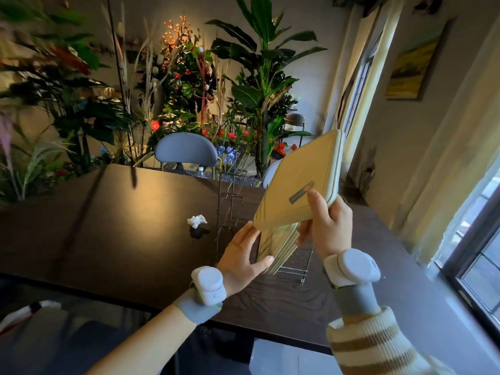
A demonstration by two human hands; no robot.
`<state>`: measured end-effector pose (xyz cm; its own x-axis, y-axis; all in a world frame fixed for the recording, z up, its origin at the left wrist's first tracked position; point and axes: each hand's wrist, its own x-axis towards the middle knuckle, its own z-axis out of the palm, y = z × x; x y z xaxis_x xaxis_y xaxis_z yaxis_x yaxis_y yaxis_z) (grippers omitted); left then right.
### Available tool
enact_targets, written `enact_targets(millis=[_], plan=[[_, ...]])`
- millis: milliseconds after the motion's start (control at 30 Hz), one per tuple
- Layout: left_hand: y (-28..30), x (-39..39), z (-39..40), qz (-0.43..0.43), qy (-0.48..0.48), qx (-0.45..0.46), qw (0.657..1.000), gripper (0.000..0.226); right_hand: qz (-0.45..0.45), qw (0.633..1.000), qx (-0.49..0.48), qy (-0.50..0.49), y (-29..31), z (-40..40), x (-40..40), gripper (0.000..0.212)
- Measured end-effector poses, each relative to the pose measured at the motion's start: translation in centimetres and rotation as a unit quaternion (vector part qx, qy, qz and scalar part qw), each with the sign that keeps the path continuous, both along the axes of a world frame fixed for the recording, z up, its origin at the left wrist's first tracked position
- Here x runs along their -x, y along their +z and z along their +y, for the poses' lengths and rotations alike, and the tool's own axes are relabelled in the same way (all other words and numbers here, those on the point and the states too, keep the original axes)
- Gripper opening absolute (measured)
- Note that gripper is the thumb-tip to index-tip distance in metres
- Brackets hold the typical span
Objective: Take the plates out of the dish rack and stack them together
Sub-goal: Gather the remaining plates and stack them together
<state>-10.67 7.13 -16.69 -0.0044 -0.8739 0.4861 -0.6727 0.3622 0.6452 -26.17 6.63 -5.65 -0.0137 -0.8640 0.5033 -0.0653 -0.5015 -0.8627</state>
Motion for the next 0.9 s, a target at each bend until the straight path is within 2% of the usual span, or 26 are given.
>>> enact_targets(millis=[100,200,400,533,767,900], plan=[[-0.2,0.1,0.4,0.022,0.027,0.022,0.999,0.057,-0.017,1.0,-0.016,-0.004,0.0,-0.1,0.5,0.024],[-0.2,0.2,0.5,0.024,0.034,0.041,0.998,0.063,-0.016,1.0,-0.011,-0.007,0.3,0.0,0.9,0.024],[0.0,0.7,0.5,0.015,0.0,0.038,0.999,0.075,0.047,0.999,-0.003,-0.022,0.8,0.1,1.8,0.022],[-0.2,1.1,0.3,-0.031,-0.029,0.057,0.997,0.072,0.104,0.994,-0.026,-0.021,0.2,-0.3,1.3,0.022],[-0.9,0.8,-0.1,-0.096,0.02,0.086,0.991,0.062,0.181,0.982,-0.057,-0.02,-1.6,-0.7,-0.1,0.028],[-0.6,1.0,0.1,-0.071,0.008,0.079,0.994,0.064,0.186,0.98,-0.053,-0.044,-1.4,-1.0,-0.5,0.03]])
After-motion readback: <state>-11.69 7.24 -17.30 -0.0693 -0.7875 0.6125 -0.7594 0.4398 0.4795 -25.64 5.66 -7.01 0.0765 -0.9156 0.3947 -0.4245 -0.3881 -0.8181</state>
